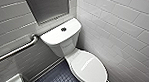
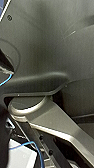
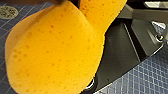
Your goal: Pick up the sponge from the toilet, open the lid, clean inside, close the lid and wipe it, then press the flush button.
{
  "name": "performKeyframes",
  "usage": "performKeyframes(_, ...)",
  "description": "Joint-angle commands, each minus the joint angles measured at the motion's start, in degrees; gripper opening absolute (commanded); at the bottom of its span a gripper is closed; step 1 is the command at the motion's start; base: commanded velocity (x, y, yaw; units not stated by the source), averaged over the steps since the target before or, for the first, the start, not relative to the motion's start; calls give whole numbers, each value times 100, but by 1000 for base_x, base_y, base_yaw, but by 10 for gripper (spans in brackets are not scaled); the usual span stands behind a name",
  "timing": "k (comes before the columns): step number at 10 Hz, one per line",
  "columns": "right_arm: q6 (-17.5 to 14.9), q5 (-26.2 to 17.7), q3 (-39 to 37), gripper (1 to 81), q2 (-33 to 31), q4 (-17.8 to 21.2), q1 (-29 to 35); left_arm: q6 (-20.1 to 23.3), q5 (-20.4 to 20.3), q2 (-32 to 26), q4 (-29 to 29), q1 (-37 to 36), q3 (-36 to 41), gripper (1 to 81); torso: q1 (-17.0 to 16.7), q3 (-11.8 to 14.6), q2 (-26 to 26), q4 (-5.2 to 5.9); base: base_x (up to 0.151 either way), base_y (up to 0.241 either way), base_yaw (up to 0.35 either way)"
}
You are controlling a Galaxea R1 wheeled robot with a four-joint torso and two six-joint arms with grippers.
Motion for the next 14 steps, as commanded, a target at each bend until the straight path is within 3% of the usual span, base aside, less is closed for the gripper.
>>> performKeyframes(1, -21, 2, -356, 10, 168, -109, -260, 1, 533, -64, -53, 122, 69, 811, -356, 542, 553, 0, 0, 0, 0)
performKeyframes(2, -38, 37, -550, 10, 327, -109, -401, 1, 533, -64, -45, 123, 60, 811, -487, 745, 752, 0, 0, 0, 0)
performKeyframes(3, -56, 237, -907, 10, 527, -109, -534, 1, 542, -64, -53, 123, 60, 811, -983, 1499, 1513, 0, 0, 0, 0)
performKeyframes(4, -56, 468, -1244, 10, 678, -109, -648, 1, 542, -64, -53, 114, 60, 811, -763, 1139, 1163, 0, 0, 0, 0)
performKeyframes(7, -56, 994, -2297, 10, 1143, -144, -920, 1, 542, -20, -62, 123, -45, 811, -1176, 1592, 1781, 0, 0, 0, 0)
performKeyframes(9, -56, 1224, -2894, 10, 1477, -259, -1069, 1, 542, 85, -62, 132, -211, 811, -1453, 1425, 2201, 0, 0, 0, 0)
performKeyframes(11, -56, 1232, -3431, 10, 1872, -355, -1184, 1, 542, 226, -175, 132, -466, 811, -1676, 1506, 2536, 0, 0, 0, 0)
performKeyframes(14, -47, 1468, -4283, 10, 2417, -513, -1263, 1, 534, 288, -220, 140, -581, 811, -2057, 2135, 3124, 0, 0, 0, 0)
